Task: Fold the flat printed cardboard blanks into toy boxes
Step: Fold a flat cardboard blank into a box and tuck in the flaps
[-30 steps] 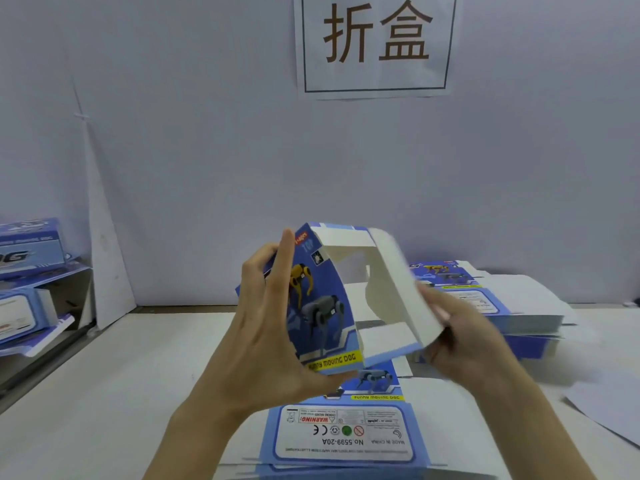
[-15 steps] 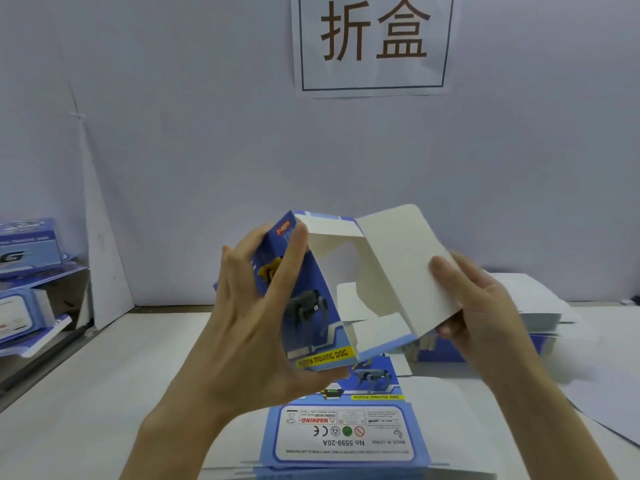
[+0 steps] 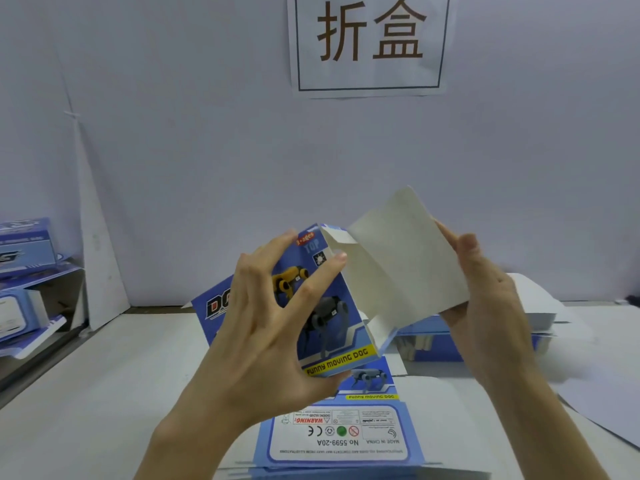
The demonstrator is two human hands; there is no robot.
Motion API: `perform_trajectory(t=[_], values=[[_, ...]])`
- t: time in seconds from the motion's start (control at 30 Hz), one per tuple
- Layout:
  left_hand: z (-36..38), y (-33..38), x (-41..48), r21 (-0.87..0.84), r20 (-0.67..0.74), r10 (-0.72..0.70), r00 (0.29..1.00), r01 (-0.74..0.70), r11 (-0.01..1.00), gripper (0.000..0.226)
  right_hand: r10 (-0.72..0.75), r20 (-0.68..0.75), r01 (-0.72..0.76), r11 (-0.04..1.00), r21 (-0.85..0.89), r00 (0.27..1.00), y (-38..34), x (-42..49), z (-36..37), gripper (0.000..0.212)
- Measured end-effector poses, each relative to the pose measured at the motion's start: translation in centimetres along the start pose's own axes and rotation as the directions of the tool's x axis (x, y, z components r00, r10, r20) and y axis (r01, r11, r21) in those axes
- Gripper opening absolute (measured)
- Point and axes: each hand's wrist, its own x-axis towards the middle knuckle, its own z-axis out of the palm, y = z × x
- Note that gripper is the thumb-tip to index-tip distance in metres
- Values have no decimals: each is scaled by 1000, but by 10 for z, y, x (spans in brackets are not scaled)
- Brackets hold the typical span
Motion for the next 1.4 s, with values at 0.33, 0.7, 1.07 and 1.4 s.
perform_trajectory(t=[0.33, 0.7, 1.07, 1.4], values=[[6, 2, -3, -22, 75, 6, 997, -4, 1000, 100, 353, 76, -357, 933, 41, 933, 4, 2, -1, 24], [7, 5, -2, 21, 80, 94, 992, -96, 995, 97, 222, -113, -234, 966, -107, 968, 4, 2, 0, 19], [9, 4, -1, 1, 85, 106, 991, -106, 994, 92, 315, -101, -326, 938, -115, 944, 0, 5, -5, 46], [8, -11, -1, -58, -2, 73, 997, -73, 996, 91, 204, 191, -196, 979, -61, 960, 3, -3, 3, 34]])
